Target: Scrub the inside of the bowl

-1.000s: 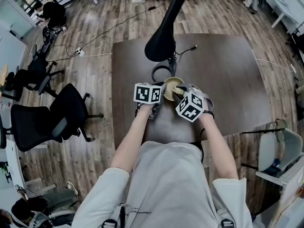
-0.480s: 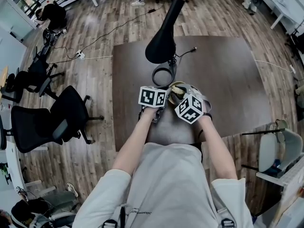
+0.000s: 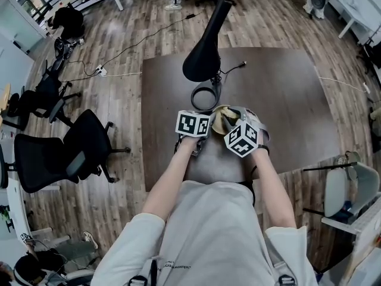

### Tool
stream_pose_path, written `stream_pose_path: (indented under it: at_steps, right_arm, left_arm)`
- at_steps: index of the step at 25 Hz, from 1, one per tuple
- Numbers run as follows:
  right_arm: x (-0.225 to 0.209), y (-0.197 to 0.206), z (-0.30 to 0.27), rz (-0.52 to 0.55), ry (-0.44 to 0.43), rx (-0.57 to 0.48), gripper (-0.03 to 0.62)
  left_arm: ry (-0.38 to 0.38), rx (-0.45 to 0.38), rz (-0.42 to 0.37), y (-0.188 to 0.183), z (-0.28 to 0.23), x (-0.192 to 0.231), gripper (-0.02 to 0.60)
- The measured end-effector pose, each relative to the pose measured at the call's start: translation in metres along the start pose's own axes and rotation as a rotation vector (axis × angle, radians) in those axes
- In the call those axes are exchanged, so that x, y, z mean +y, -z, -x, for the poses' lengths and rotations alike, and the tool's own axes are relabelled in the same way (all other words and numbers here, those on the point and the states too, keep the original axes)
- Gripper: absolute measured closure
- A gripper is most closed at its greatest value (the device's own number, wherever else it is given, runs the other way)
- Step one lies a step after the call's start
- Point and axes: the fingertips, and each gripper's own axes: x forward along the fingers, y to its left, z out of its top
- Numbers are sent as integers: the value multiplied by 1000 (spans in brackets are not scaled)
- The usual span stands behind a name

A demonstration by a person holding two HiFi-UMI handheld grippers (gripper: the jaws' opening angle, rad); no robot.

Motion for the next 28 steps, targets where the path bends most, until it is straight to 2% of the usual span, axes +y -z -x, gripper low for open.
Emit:
stream_pose_path:
  at_steps: [7, 11, 13, 16, 18, 20, 21, 25, 28]
  right_arm:
    - [10, 13, 5, -3, -16, 38, 465]
    - [23, 11, 3, 2, -74, 44, 465]
    - [31, 8, 4, -19, -138, 18, 465]
    - [33, -4, 14, -128, -226, -84, 465]
    - [21, -12, 23, -200, -234, -142, 465]
    - [2, -12, 28, -223, -200, -155, 465]
    - [-8, -11, 30, -231, -180, -155, 465]
    - [-41, -14, 29, -309, -117, -174, 465]
    - [-44, -29, 25, -369, -119, -210, 465]
  left_arm:
    - [-32, -24, -11, -9, 6, 8, 558]
    - [-38, -35, -13, -12, 6, 9, 557]
    - [-44, -40, -14, -12, 6, 10, 557]
    - [-82, -40, -66, -12, 11, 16, 566]
    - [-121, -26, -115, -10, 17, 25, 566]
    - [-170, -7, -185, -5, 22, 35, 566]
    - [-198, 4, -245, -4, 23, 38, 566]
    - [-295, 46, -611, -3, 18, 26, 566]
    - [-314, 49, -779, -6, 12, 3, 566]
